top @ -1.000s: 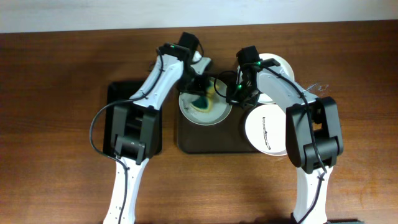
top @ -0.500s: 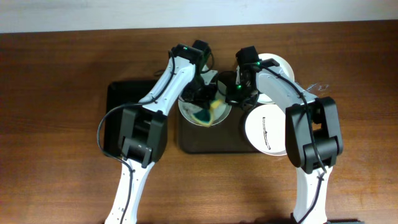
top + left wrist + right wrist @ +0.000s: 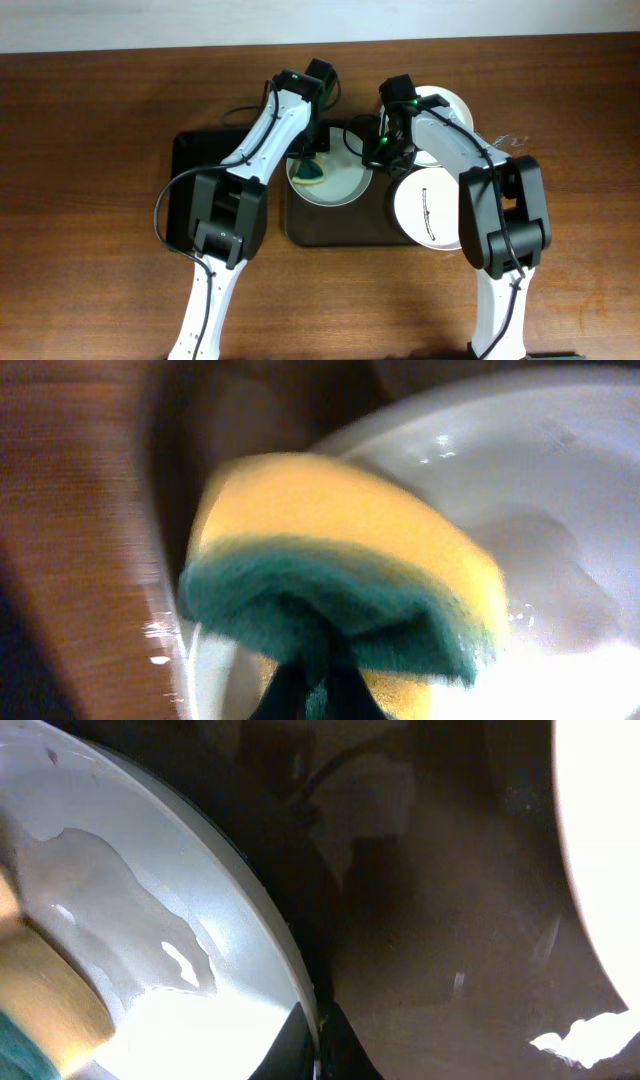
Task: Clean dirty plates on tray and stack at the side
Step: 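Scrub the white plate again with the sponge in the left gripper, then lift the white plate with the right gripper and set it at the right side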
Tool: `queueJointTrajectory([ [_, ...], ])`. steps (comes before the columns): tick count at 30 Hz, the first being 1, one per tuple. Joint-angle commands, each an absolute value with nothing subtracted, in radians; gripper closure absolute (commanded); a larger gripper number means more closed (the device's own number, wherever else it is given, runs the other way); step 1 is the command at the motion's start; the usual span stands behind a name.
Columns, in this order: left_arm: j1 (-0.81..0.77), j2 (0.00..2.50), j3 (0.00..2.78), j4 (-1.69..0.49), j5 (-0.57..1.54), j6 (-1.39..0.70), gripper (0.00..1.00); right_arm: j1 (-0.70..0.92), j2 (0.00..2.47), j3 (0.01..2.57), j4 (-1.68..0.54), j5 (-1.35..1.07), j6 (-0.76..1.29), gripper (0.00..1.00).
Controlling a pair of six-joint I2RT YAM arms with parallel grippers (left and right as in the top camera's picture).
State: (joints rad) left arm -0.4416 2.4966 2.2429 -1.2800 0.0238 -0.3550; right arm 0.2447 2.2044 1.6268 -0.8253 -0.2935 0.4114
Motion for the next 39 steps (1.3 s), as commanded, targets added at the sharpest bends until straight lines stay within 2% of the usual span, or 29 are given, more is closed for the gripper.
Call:
queueJointTrajectory([
  [1, -0.442, 2.504, 2.241, -1.294, 0.450, -0.083, 1.00, 0.242, 2.231, 1.604, -0.830, -0.259, 0.418, 0.96],
  [5, -0.387, 2.504, 2.279, -1.208, 0.449, -0.102, 1.00, 0.242, 2.231, 1.604, -0.833, -0.263, 0.418, 0.96],
  [6, -0.354, 2.504, 2.341, -1.209, 0.363, -0.176, 1.00, 0.242, 2.231, 1.604, -0.834, -0.263, 0.415, 0.96],
  [9, -0.271, 2.504, 2.560, -1.295, 0.282, -0.247, 1.00, 0.242, 2.231, 1.604, -0.834, -0.276, 0.412, 0.96],
  [11, -0.201, 2.504, 2.763, -1.395, 0.280, -0.247, 1.00, 0.241, 2.209, 1.608, -0.856, -0.329, 0.320, 0.96],
  [14, -0.150, 2.504, 2.915, -1.491, 0.280, -0.247, 1.00, 0.243, 2.113, 1.612, -0.908, -0.263, 0.284, 0.96],
  [18, -0.104, 2.504, 2.994, -1.565, 0.280, -0.247, 1.00, 0.289, 1.905, 1.612, -0.965, 0.043, 0.289, 0.96],
  [21, -0.102, 2.504, 2.994, -1.591, 0.279, -0.246, 1.00, 0.392, 1.795, 1.612, -1.021, 0.415, 0.328, 0.96],
  [26, -0.102, 2.504, 2.994, -1.614, 0.269, -0.246, 1.00, 0.613, 1.778, 1.612, -1.117, 0.909, 0.424, 0.96],
  [31, -0.102, 2.504, 2.994, -1.638, 0.238, -0.246, 1.00, 0.819, 1.778, 1.612, -1.123, 1.356, 0.428, 0.96],
  [34, -0.102, 2.504, 2.994, -1.636, 0.238, -0.246, 1.00, 0.879, 1.778, 1.612, -1.122, 1.480, 0.428, 0.96],
  [39, -0.103, 2.504, 2.994, -1.636, 0.239, -0.246, 1.00, 0.878, 1.778, 1.612, -1.122, 1.420, 0.498, 0.96],
])
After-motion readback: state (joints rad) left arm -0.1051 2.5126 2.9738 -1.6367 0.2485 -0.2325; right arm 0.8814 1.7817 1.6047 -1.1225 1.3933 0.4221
